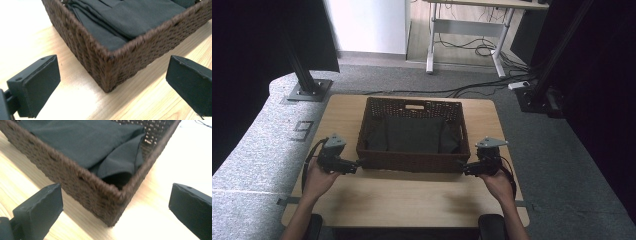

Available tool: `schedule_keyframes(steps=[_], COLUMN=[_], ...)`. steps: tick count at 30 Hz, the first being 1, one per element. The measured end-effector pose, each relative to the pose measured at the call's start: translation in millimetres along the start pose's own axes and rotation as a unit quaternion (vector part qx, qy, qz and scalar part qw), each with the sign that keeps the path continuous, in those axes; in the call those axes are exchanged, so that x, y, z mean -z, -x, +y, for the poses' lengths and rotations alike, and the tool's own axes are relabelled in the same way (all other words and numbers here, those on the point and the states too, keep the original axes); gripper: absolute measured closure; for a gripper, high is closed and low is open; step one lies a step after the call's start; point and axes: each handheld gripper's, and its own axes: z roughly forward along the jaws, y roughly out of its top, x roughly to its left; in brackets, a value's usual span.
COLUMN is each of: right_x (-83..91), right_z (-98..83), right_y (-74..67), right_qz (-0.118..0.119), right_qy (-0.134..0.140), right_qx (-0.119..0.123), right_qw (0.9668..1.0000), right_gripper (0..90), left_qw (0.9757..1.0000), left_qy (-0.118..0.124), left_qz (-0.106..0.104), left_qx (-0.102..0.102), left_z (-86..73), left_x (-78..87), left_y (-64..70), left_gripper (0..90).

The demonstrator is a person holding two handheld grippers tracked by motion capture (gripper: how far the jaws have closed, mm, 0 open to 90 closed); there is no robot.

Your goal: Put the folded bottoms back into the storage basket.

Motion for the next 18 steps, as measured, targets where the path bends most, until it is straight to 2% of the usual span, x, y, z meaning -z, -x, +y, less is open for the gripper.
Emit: schedule_keyframes(steps=[8,18], right_x=[-13.2,-34.4], right_z=[-26.3,-59.5], right_y=[0.6,-2.0], right_qz=[-0.007,-0.005], right_qy=[-0.011,-0.03], right_qx=[-0.016,-0.039], right_qw=[0.9998,0.9988], right_gripper=[0.0,0.0], left_qw=[0.9998,0.9993], left_qy=[-0.003,-0.024], left_qz=[-0.001,-0.001], left_qx=[0.018,0.028], left_z=[-30.3,-62.1], left_x=[-13.6,-36.1], left_y=[2.3,9.6], left_gripper=[0.0,0.0])
